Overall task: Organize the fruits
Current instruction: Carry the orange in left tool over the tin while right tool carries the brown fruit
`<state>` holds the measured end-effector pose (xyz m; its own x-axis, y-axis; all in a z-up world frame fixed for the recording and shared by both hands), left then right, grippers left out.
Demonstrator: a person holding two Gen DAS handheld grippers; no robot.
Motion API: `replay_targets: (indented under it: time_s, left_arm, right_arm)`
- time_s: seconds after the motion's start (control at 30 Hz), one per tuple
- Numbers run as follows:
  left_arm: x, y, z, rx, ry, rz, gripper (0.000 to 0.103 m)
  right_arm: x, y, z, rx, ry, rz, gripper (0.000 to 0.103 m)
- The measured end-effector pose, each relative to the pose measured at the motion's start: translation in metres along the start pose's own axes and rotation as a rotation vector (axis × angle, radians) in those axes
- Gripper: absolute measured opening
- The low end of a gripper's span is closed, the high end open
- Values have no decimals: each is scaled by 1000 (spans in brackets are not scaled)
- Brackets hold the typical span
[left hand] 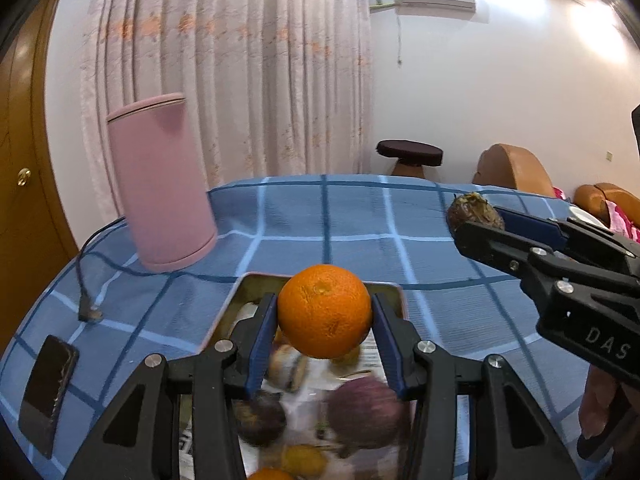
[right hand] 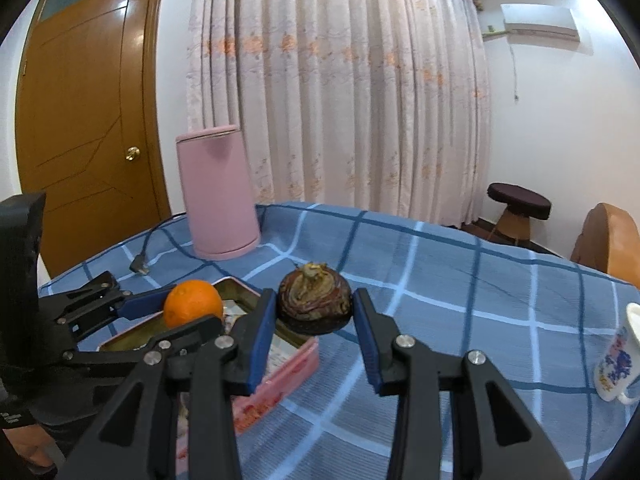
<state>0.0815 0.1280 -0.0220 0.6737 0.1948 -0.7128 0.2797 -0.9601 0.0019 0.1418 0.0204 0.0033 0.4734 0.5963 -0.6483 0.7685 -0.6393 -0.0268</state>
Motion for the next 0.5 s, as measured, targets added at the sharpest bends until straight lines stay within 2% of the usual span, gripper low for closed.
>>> replay_targets:
  time_s: [0.23,0.5]
  left_arm:
    - [4,-34,6,-56,-25,-29,49]
    - [13,-57,18,-87,-61,-38,49]
  right_arm:
    - [23,-30,-4,-38,-46,-43,42]
    - [62,-54,1,-49,-144,-86,42]
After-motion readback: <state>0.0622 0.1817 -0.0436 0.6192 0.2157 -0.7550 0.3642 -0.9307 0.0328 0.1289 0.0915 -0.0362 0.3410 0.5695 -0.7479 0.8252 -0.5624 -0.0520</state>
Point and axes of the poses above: each gripper's, at about its wrist camera, not at the fingertips, and x roughly the way its jaws point, y to its right, z to its underside, the point moved 3 cm from there along x, roughly the way its jaws point, and after that the axes turned 15 degrees about -y, right-handed, at the moved point
